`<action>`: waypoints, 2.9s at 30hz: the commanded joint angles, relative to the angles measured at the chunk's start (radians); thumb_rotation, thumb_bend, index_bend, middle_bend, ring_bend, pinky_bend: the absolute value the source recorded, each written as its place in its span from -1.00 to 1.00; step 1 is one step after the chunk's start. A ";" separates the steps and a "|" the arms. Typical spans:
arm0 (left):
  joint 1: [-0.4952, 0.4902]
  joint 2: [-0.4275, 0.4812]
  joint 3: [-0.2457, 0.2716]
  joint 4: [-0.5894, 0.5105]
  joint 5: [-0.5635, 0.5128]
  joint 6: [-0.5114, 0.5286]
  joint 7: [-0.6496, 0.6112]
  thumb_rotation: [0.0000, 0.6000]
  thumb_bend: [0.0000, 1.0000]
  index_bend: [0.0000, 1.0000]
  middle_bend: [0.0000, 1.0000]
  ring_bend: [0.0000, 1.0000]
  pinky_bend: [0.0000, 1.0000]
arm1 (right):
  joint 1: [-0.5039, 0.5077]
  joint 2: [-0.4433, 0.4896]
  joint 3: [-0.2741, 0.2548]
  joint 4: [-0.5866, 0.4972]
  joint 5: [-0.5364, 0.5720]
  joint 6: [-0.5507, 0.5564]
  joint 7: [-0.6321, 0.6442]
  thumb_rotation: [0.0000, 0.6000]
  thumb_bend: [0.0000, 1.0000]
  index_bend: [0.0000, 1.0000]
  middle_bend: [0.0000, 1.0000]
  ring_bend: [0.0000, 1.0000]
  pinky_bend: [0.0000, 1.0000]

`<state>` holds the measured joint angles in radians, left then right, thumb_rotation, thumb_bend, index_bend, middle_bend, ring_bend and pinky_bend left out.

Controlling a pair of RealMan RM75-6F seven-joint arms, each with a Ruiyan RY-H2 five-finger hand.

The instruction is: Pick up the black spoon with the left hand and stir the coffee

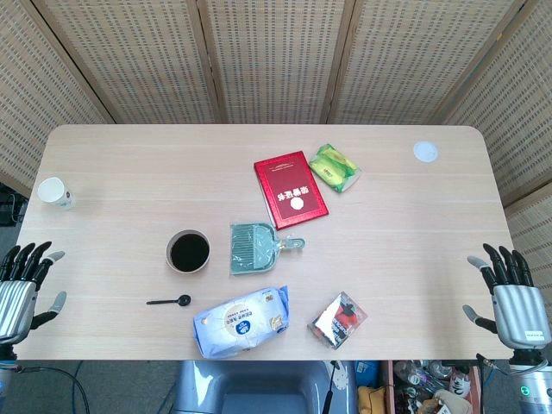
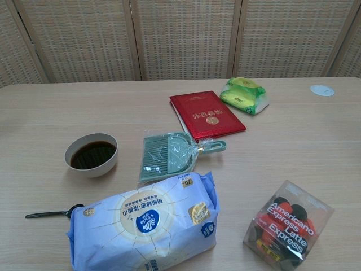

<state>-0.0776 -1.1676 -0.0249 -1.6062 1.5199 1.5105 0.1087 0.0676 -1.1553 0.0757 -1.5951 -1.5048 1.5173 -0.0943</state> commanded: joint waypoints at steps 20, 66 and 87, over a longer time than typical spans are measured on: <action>-0.026 0.000 -0.010 0.009 -0.036 -0.059 0.051 1.00 -0.27 -0.64 -0.80 -0.89 -1.00 | -0.001 0.000 -0.002 -0.005 0.003 -0.004 0.005 1.00 -0.75 -0.51 -0.69 -0.98 -0.93; -0.201 -0.200 0.009 0.079 -0.075 -0.336 0.264 1.00 -0.26 -0.21 0.69 0.52 0.54 | -0.015 -0.009 -0.007 0.031 0.018 -0.011 0.047 1.00 -0.75 -0.51 -0.69 -0.98 -0.93; -0.223 -0.342 -0.002 0.129 -0.226 -0.396 0.307 1.00 -0.26 -0.06 0.74 0.57 0.56 | -0.018 0.000 -0.012 0.032 0.025 -0.024 0.051 1.00 -0.75 -0.51 -0.69 -0.98 -0.93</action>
<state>-0.2997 -1.5078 -0.0270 -1.4792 1.2956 1.1151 0.4142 0.0500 -1.1554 0.0637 -1.5630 -1.4803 1.4931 -0.0432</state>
